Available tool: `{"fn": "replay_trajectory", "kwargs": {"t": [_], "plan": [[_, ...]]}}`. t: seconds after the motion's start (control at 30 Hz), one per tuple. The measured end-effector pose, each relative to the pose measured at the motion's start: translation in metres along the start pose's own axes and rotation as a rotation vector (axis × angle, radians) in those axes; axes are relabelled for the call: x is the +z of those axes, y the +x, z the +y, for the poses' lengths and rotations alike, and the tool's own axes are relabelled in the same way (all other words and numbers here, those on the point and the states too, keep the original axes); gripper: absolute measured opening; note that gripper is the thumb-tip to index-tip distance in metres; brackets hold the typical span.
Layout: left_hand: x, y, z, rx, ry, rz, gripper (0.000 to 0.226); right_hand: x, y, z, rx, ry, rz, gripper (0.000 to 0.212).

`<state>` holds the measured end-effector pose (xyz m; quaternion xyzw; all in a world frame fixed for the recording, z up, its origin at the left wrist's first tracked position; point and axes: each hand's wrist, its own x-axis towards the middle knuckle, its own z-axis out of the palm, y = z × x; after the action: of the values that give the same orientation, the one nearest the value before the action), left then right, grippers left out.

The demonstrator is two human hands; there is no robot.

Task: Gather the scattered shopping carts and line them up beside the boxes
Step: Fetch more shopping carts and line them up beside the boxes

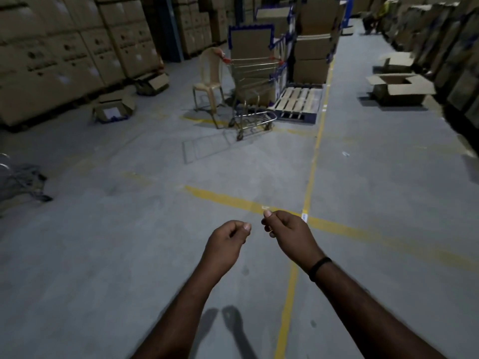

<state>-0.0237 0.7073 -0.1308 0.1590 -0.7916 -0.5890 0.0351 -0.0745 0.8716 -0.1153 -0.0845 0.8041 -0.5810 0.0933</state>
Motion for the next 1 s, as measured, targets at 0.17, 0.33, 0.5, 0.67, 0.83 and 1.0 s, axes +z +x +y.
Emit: {"fn": "replay_trajectory", "kwargs": {"t": [0.17, 0.33, 0.5, 0.67, 0.83, 1.0], "plan": [[-0.013, 0.065, -0.003, -0.041, -0.028, 0.046, 0.023, 0.020, 0.067, -0.002, 0.031, -0.020, -0.085, 0.038], [-0.044, 0.138, -0.023, -0.077, -0.053, 0.067, 0.022, 0.063, 0.147, -0.006, 0.045, -0.057, -0.139, 0.038], [-0.100, 0.239, -0.041, -0.073, -0.063, 0.083, 0.024, 0.129, 0.248, -0.022, 0.025, -0.069, -0.156, 0.039], [-0.174, 0.343, -0.044, -0.052, -0.034, 0.079, 0.028, 0.201, 0.346, -0.051, 0.035, -0.085, -0.181, 0.036], [-0.236, 0.429, -0.041, -0.054, -0.024, 0.080, 0.032, 0.257, 0.432, -0.079, 0.028, -0.086, -0.191, 0.038], [-0.275, 0.516, -0.051, -0.096, -0.056, 0.063, 0.022, 0.297, 0.521, -0.088, 0.041, -0.084, -0.190, 0.040]]}}
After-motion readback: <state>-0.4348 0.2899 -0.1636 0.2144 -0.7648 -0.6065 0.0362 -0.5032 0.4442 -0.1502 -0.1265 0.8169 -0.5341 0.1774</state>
